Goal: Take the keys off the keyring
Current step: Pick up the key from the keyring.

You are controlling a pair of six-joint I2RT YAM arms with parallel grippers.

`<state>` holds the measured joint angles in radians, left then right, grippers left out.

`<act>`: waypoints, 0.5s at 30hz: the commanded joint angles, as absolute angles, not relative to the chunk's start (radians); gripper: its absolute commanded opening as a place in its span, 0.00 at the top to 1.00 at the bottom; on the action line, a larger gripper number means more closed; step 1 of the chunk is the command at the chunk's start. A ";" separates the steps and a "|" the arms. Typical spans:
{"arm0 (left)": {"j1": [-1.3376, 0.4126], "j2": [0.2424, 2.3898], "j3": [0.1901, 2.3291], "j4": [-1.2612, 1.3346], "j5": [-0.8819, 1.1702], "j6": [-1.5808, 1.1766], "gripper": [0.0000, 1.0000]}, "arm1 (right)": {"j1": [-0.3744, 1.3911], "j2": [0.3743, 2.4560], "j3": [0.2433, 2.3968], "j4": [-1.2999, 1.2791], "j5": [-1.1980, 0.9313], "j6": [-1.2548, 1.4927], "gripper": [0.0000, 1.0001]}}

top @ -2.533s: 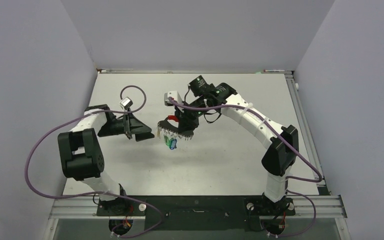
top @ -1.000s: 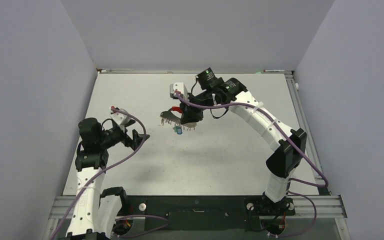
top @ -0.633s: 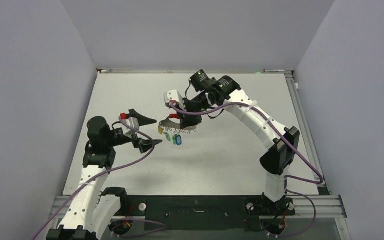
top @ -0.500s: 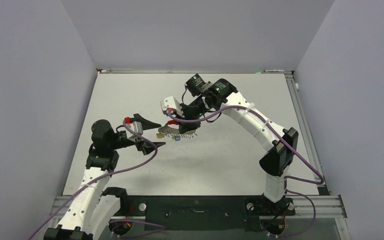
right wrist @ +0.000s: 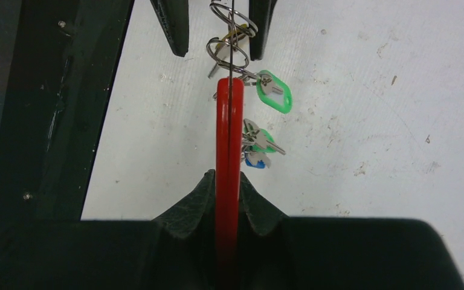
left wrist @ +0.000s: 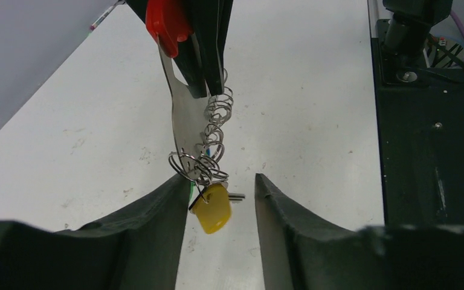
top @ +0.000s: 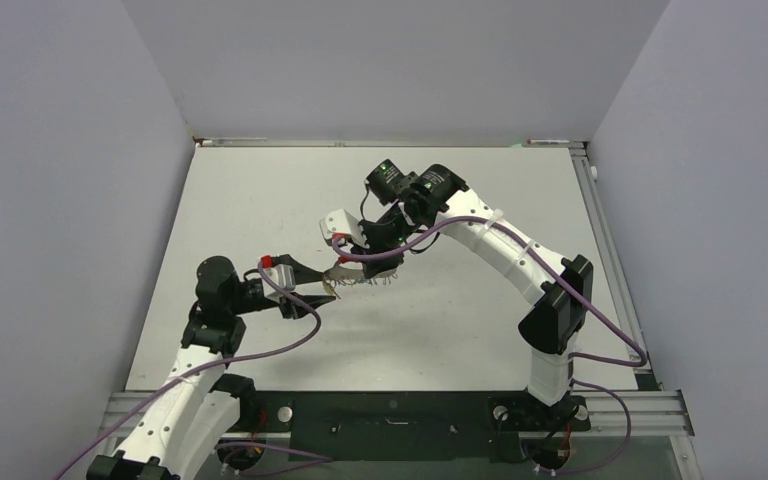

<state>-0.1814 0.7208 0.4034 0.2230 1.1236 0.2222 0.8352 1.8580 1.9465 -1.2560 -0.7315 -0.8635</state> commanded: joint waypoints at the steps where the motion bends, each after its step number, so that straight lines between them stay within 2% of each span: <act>1: -0.189 0.706 0.386 0.250 1.177 0.239 0.64 | 0.846 1.789 1.960 -1.271 -0.737 -0.902 0.95; 2: -0.190 0.704 0.383 0.250 1.177 0.239 0.69 | 0.847 1.789 1.962 -1.273 -0.737 -0.903 0.95; 4: -0.192 0.705 0.380 0.251 1.171 0.236 0.72 | 0.849 1.787 1.965 -1.274 -0.733 -0.902 0.95; 15: -0.192 0.708 0.352 0.265 1.139 0.217 0.66 | 0.880 1.771 1.967 -1.291 -0.720 -0.908 0.95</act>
<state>-0.1883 0.7143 0.3534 0.2234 1.1400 0.2256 0.8665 1.8507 1.9465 -1.2854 -0.7094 -0.8833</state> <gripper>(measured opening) 0.335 0.091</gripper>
